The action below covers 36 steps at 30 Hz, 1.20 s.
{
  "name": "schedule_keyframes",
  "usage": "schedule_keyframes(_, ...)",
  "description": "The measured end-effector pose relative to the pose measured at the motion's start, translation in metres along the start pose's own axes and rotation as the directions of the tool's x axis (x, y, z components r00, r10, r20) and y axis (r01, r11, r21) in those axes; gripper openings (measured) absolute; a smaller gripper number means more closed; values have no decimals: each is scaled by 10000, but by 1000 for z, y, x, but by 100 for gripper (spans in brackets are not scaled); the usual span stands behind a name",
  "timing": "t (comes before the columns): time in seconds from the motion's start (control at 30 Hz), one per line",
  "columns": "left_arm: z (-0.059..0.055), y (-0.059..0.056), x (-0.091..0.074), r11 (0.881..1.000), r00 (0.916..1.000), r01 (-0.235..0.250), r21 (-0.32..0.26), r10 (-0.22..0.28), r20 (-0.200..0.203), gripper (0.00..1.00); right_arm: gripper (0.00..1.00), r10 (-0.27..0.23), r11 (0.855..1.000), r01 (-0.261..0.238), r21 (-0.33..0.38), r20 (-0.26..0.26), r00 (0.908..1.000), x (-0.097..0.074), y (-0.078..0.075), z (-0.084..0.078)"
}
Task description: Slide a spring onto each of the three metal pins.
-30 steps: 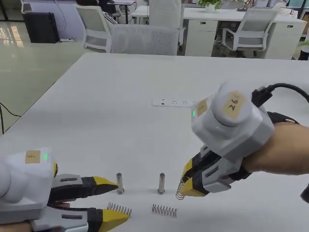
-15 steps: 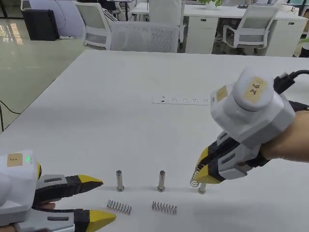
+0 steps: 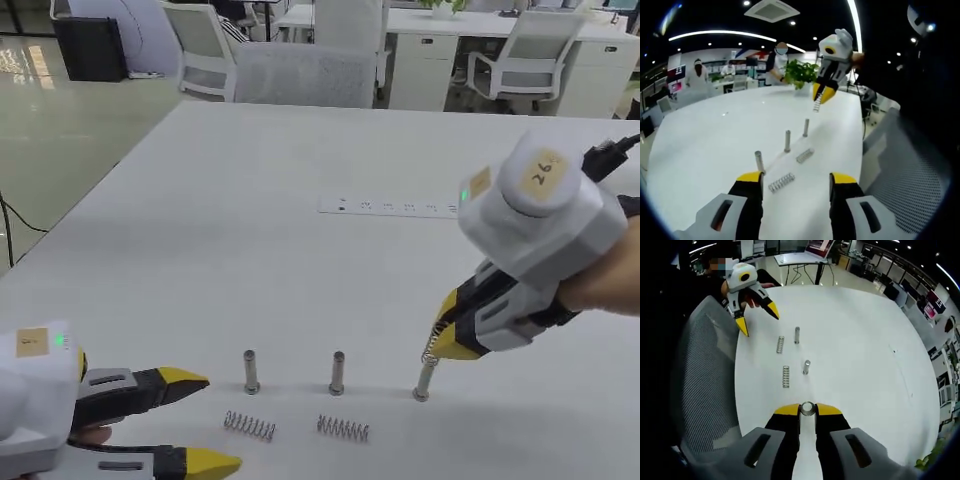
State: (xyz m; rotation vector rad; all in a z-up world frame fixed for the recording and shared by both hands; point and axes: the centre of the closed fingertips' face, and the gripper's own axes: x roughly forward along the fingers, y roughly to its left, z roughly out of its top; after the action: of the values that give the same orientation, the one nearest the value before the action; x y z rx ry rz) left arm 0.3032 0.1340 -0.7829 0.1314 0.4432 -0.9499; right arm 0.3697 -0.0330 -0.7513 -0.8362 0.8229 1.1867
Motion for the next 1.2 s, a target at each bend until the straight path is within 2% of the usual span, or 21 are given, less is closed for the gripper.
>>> schedule_keyframes(0.27,0,0,0,10000,10000,-63,-14,63,9,50,8,-272,9995,276,131,-267,9993,6,-13,-8)
schedule_keyframes(0.57,0,-2,0,10000,10000,-86,-23,86,20,50,8,-29,9992,40,395,-282,9996,18,-11,-10)
schedule_keyframes(1.2,-3,-1,0,9999,9999,-99,-54,99,-45,50,8,94,9979,-66,650,-437,9990,34,-15,-19)
